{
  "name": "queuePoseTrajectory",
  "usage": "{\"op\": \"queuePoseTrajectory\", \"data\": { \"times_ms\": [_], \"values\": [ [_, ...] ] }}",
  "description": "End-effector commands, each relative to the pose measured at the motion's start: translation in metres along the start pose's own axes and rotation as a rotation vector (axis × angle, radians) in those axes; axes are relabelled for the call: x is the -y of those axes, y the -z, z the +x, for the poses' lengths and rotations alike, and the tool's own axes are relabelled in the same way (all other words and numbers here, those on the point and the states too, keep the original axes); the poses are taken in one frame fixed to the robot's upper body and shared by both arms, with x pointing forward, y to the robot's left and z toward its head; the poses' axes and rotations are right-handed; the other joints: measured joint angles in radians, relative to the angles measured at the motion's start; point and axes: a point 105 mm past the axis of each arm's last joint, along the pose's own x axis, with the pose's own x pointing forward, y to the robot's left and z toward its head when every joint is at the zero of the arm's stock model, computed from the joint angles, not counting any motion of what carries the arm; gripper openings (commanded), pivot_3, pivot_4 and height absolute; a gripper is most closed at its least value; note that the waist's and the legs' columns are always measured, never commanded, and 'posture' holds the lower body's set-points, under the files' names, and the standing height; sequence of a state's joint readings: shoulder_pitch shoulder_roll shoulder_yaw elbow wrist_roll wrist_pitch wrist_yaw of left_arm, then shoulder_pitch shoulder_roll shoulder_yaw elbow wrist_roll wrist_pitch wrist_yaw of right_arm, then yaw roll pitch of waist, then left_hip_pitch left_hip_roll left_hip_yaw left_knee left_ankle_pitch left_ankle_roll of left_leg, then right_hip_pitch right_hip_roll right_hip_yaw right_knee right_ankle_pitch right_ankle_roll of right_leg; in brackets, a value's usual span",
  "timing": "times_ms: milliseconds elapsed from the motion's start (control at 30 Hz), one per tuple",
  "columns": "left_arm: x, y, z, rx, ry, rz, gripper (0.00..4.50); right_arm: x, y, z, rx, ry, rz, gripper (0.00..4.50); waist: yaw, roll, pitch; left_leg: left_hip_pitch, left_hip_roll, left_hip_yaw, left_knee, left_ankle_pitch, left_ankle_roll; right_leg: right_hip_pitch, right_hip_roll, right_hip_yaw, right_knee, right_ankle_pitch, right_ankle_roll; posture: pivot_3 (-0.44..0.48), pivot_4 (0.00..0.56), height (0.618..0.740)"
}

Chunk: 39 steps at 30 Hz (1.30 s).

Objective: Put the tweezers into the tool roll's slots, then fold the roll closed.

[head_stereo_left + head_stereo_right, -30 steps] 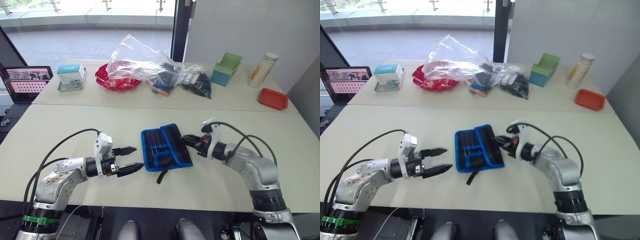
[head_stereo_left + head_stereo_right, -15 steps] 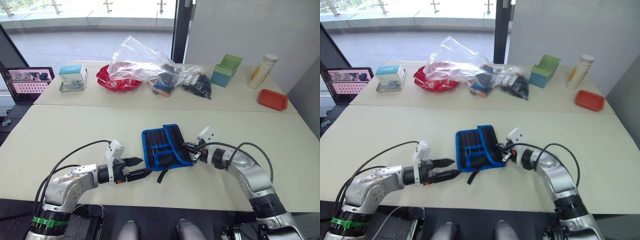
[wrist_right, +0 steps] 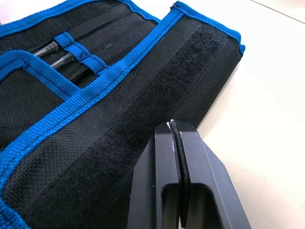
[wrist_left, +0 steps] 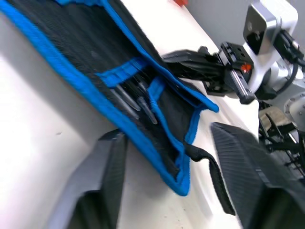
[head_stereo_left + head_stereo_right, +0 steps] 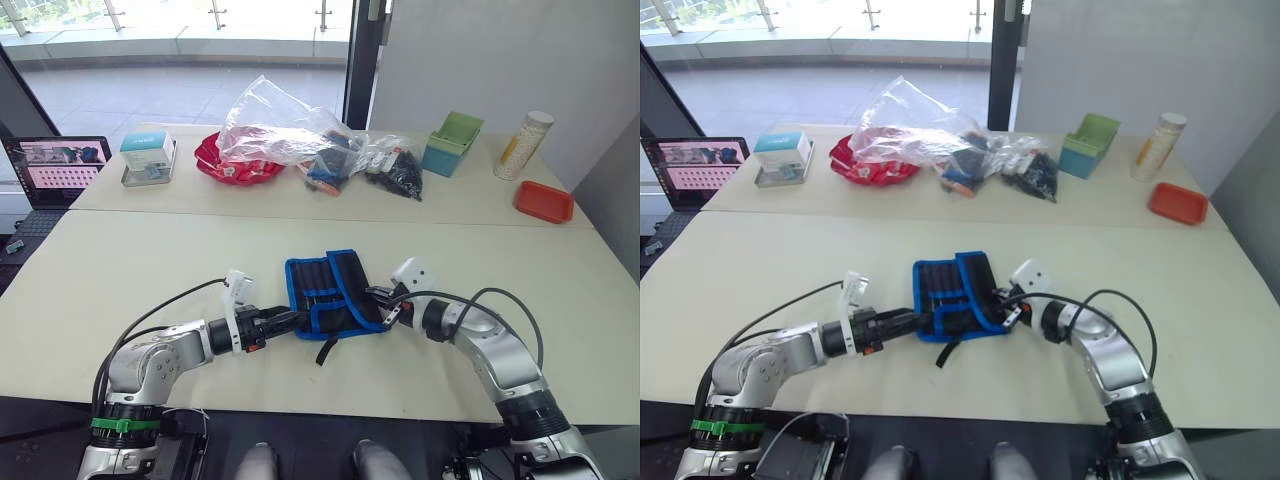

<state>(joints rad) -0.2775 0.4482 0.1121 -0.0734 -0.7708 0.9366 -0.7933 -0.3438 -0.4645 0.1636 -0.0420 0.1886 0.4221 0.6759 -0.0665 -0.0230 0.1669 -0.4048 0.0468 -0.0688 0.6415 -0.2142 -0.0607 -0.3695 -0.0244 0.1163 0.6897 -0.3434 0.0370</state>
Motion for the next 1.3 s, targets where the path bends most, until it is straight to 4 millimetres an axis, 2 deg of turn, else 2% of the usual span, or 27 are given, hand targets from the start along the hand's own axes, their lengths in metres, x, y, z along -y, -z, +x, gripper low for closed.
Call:
{"op": "queuePoseTrajectory", "data": {
  "times_ms": [33,167,400,633,833,1033,1167,1300],
  "values": [
    [-0.001,-0.015,-0.004,0.044,-0.005,0.029,1.38,-0.012,0.014,0.003,-0.055,-0.034,0.035,0.0,0.0,0.0,0.0,0.0,0.0,0.0,0.0,0.0,0.0,0.0,0.0,0.0,0.0,0.0,0.0,0.0,0.15,0.723],
    [-0.001,-0.01,-0.001,0.024,0.0,0.032,0.03,-0.017,0.012,0.005,-0.048,-0.041,0.04,0.0,-0.001,0.0,0.0,0.0,0.0,0.0,0.0,0.0,0.0,0.0,0.0,0.0,0.0,0.0,0.0,0.0,0.15,0.723],
    [-0.007,-0.011,0.002,0.026,-0.025,0.042,0.01,-0.024,0.009,0.008,-0.04,-0.055,0.049,0.0,-0.003,0.0,0.0,0.0,0.0,0.0,0.0,0.0,0.0,0.0,0.0,0.0,0.0,0.0,0.0,0.0,0.15,0.723],
    [-0.023,-0.046,-0.017,0.067,-0.062,0.125,0.01,-0.038,0.003,0.016,-0.031,-0.08,0.057,0.0,-0.005,0.0,0.0,0.0,0.001,-0.001,0.0,0.0,0.0,0.0,0.001,-0.001,0.0,0.0,0.0,0.0,0.15,0.723],
    [-0.018,-0.071,-0.024,0.054,-0.005,0.204,0.01,-0.052,0.001,0.029,-0.032,-0.058,0.094,0.0,-0.009,0.0,0.0,0.0,0.001,-0.001,-0.001,0.0,0.0,-0.001,0.002,-0.001,0.0,0.0,0.0,0.0,0.15,0.723],
    [0.003,-0.071,-0.006,-0.01,0.112,0.242,0.01,-0.048,0.002,0.037,-0.043,0.019,0.146,0.0,-0.008,-0.001,0.0,0.0,0.001,-0.001,-0.001,0.0,0.0,-0.001,0.002,-0.001,0.0,0.0,0.0,0.0,0.15,0.723],
    [0.014,-0.061,0.021,-0.045,0.159,0.24,0.01,-0.044,0.007,0.035,-0.065,0.037,0.147,0.0,-0.004,-0.001,0.0,0.0,0.001,-0.001,-0.001,0.0,0.0,-0.001,0.002,-0.001,0.0,0.0,0.0,0.0,0.15,0.723],
    [0.014,-0.044,0.041,-0.08,0.158,0.229,0.01,-0.04,0.007,0.033,-0.065,0.058,0.158,0.0,-0.005,-0.001,0.0,0.0,0.001,-0.001,0.0,0.0,0.0,0.0,0.002,-0.001,0.0,0.0,0.0,0.0,0.15,0.723]
  ]
}}
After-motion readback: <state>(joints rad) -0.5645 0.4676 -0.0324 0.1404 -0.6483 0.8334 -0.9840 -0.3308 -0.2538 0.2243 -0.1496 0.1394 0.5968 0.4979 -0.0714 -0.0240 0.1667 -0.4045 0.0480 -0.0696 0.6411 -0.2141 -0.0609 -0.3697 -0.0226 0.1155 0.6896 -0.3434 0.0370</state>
